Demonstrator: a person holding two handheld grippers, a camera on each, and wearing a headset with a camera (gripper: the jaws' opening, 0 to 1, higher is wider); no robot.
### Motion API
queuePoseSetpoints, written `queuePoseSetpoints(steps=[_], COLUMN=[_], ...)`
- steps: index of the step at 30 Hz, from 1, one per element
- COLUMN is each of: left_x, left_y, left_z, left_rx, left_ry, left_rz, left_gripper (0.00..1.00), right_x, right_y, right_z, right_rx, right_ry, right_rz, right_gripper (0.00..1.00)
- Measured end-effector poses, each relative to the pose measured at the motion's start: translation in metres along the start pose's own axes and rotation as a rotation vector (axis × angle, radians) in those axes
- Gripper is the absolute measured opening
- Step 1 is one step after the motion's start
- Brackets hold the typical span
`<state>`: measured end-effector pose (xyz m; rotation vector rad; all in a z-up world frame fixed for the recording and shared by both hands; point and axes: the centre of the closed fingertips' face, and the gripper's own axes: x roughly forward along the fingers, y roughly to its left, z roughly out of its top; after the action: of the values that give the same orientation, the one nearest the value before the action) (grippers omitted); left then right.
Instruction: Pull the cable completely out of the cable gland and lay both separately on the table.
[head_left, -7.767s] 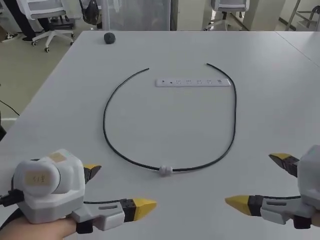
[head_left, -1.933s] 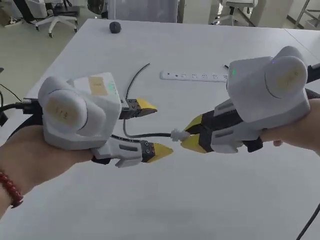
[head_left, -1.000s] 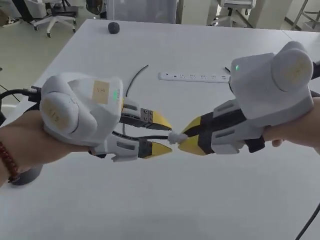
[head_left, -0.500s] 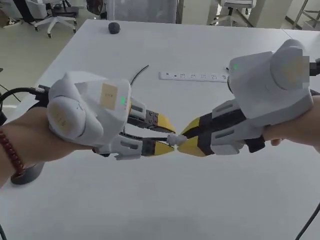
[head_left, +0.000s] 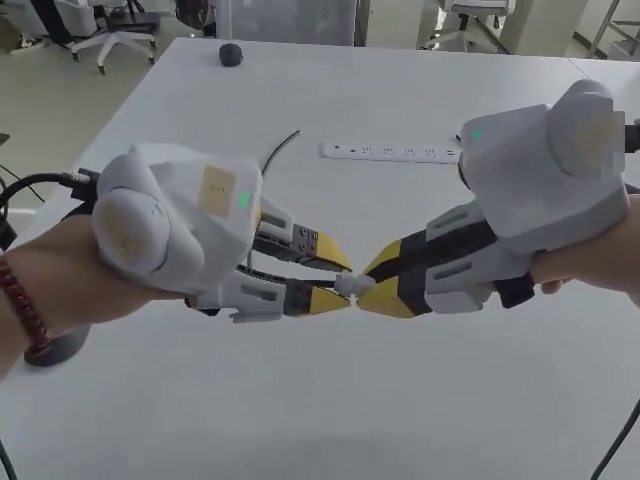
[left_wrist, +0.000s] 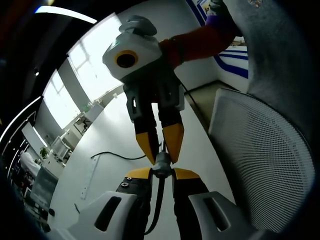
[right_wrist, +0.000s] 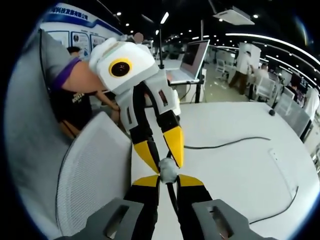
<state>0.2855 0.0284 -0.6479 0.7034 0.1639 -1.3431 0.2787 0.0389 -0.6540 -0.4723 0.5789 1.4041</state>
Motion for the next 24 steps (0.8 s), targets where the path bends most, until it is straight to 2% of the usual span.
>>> queuePoseSetpoints(steps=[1,3,4,7,14,17,23,24], left_x=[-0.001,-0.003,-0.004,-0.004,-0.004,-0.005,-0.005,-0.005], left_y=[0.001,0.002,0.002,0.002,0.003,0.007,0.009,0.008], left_z=[0.001,0.003,0.005,0.006,0.008,0.010,0.010,0.011], left_rx=[-0.057,-0.059,-0.104,-0.088,-0.118,-0.135,-0.143,-0.166], left_ry=[-0.007,-0.023,-0.026,-0.017,-0.017,-0.029,-0.029,-0.032], left_rz=[0.011,0.015,0.017,0.028,0.049,0.063,0.062,0.051], left_gripper=[0.16,0.16,0.16,0.15,0.15,0.15,0.15,0.15], right_x=[-0.001,-0.003,-0.005,-0.005,-0.008,-0.012,-0.013,-0.013], right_y=[-0.001,0.000,0.000,0.000,-0.001,-0.003,-0.005,-0.004], right_z=[0.001,0.004,0.005,0.006,0.007,0.009,0.010,0.010], right_rx=[0.003,0.031,0.030,0.032,0.032,0.044,0.083,0.092], right_ry=[-0.008,-0.040,-0.043,-0.054,-0.072,-0.103,-0.131,-0.135], right_rz=[0.000,0.011,0.013,0.008,-0.008,-0.018,-0.013,-0.004], right_gripper=[0.08,0.08,0.08,0.08,0.08,0.09,0.08,0.09])
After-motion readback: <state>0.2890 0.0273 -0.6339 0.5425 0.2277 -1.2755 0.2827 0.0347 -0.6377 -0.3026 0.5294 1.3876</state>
